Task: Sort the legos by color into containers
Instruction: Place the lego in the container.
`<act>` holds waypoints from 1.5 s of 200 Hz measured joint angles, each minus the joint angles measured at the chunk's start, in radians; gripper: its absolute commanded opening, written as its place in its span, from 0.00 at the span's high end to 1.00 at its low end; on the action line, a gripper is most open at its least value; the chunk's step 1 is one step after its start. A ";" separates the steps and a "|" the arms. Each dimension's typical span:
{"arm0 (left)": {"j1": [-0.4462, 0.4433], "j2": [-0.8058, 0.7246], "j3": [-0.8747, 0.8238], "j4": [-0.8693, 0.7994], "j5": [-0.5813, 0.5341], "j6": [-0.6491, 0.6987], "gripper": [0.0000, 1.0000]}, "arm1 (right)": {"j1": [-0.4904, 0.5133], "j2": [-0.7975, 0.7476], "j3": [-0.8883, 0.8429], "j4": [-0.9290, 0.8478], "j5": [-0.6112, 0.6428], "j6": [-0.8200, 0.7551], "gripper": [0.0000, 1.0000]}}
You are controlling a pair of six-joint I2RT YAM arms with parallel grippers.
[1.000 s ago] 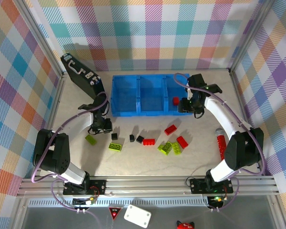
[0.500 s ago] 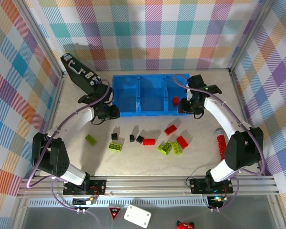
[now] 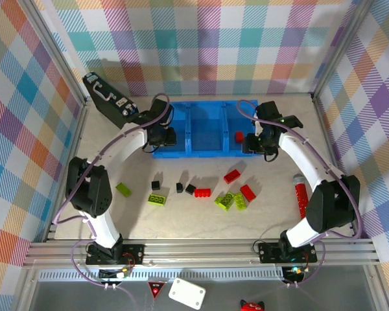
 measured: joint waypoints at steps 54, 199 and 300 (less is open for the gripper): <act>-0.006 0.212 0.173 -0.010 -0.056 0.016 0.73 | 0.000 -0.011 -0.005 0.000 0.001 0.000 0.46; 0.042 0.455 0.300 -0.014 -0.080 0.054 0.70 | 0.000 -0.047 -0.034 -0.009 0.020 0.000 0.45; 0.044 0.452 0.311 -0.040 -0.055 0.065 0.54 | 0.000 -0.057 -0.034 -0.027 0.017 0.001 0.45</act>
